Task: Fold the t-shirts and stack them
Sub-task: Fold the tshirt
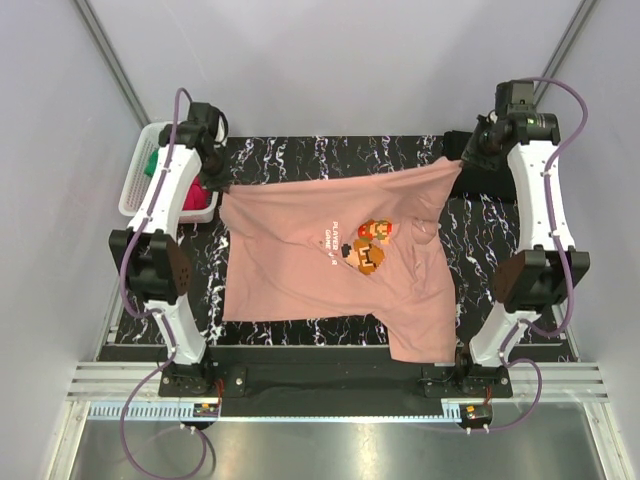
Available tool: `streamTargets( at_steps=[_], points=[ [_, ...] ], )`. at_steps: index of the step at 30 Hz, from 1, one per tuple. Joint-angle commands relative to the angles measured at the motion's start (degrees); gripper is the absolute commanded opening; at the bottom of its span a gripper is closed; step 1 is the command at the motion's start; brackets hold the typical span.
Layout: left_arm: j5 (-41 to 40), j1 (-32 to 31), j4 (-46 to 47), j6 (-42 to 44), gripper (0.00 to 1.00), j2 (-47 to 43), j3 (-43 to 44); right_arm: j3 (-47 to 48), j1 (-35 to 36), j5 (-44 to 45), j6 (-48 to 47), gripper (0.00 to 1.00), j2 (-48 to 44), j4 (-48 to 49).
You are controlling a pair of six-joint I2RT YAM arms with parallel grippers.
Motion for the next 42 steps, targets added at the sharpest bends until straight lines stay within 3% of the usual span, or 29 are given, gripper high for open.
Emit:
streamTargets(
  at_steps=[1,11,19,37,42],
  points=[
    [-2.61,-1.18,0.65,0.52,0.0,-7.09,-5.02,-3.98,-0.51,-0.55,0.98,0.0,-7.4,2.13],
    [-1.91,-1.18,0.74,-1.33,0.0,-13.96,-20.59,-19.98,1.25,-2.14,1.95,0.0,-16.02,3.19],
    [-1.47,-1.35,2.14,-0.54,0.0,-11.33,-20.79,-23.86,2.04,-1.61,2.48,0.0,-15.41,3.8],
    [-7.36,-1.7,2.15,-1.59,0.0,9.32,11.02,6.0,2.04,3.75,4.41,0.0,5.85,5.21],
    [-7.98,-1.79,2.41,-2.03,0.0,12.66,13.85,17.25,2.13,3.93,3.71,0.0,13.67,2.31]
  ],
)
